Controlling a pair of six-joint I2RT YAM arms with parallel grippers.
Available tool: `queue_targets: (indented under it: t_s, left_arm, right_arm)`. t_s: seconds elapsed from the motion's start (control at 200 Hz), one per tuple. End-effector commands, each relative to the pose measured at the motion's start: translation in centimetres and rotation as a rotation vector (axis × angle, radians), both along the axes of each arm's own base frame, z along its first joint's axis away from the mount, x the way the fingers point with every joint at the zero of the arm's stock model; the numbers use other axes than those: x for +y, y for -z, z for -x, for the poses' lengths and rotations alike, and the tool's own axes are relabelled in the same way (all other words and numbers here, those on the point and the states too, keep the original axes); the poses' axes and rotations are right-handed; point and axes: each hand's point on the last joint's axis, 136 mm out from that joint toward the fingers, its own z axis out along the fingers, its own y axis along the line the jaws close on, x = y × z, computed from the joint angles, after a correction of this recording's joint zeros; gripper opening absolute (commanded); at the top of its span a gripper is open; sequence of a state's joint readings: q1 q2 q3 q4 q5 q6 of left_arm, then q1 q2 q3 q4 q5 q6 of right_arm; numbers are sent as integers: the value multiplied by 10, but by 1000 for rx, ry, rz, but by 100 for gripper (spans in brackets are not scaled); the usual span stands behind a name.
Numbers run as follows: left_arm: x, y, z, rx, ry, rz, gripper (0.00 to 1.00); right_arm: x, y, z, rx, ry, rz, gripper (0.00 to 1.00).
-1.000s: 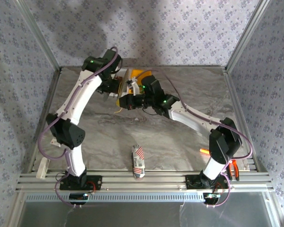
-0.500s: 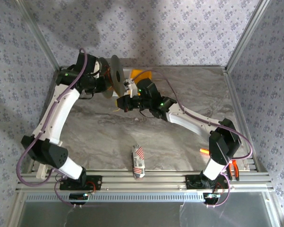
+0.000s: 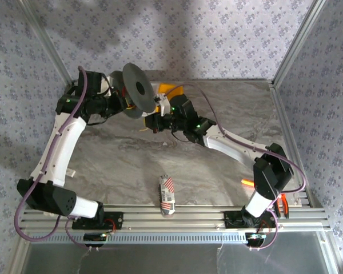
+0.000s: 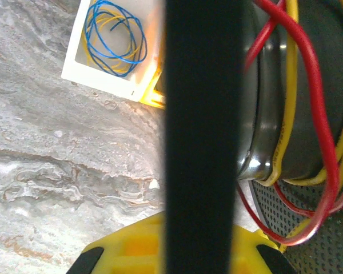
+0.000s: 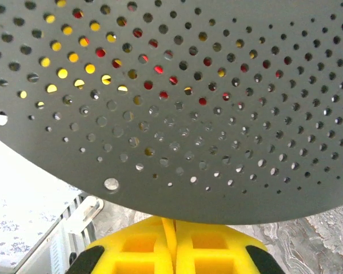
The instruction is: Wrap the cables
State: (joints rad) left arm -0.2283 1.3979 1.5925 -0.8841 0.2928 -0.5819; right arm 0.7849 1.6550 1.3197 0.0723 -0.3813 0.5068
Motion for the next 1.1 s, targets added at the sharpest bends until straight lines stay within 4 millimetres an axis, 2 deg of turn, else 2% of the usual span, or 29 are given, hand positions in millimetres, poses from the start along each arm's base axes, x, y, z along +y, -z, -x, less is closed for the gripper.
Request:
queue_targets:
  t_s: [0.0,0.145,0.265,0.515,0.61,0.725,0.825,0.939,1.094]
  left_arm:
    - [27,-108,-31,-398,-152,127,0]
    - [24,-114,-30,-408,-147,210,0]
    - [21,-117,-29,-412,-137,257,0]
    - [17,-113,-26,-401,-124,287,0]
    - [18,-107,-24,-396,-123,265,0]
    - [16,-97,-19,-408,-107,173,0]
    - [8,-82,-11,-421,-79,-25,0]
    - [0,-66,-7,-440,-72,-254,0]
    - [-18,-41,-10,-429,-35,-449,0]
  right_arm:
    - [-25,58,15,167,11,156,7]
    - [-31,63,12,173,29,160,14]
    - [-37,65,9,176,50,159,15]
    - [-43,56,3,166,61,135,18]
    - [-44,54,3,171,52,123,27]
    - [-50,46,1,178,45,97,47]
    - [-64,27,-5,177,48,56,66]
    - [-80,-16,-12,159,43,-22,84]
    - [-103,-86,-26,125,89,-118,95]
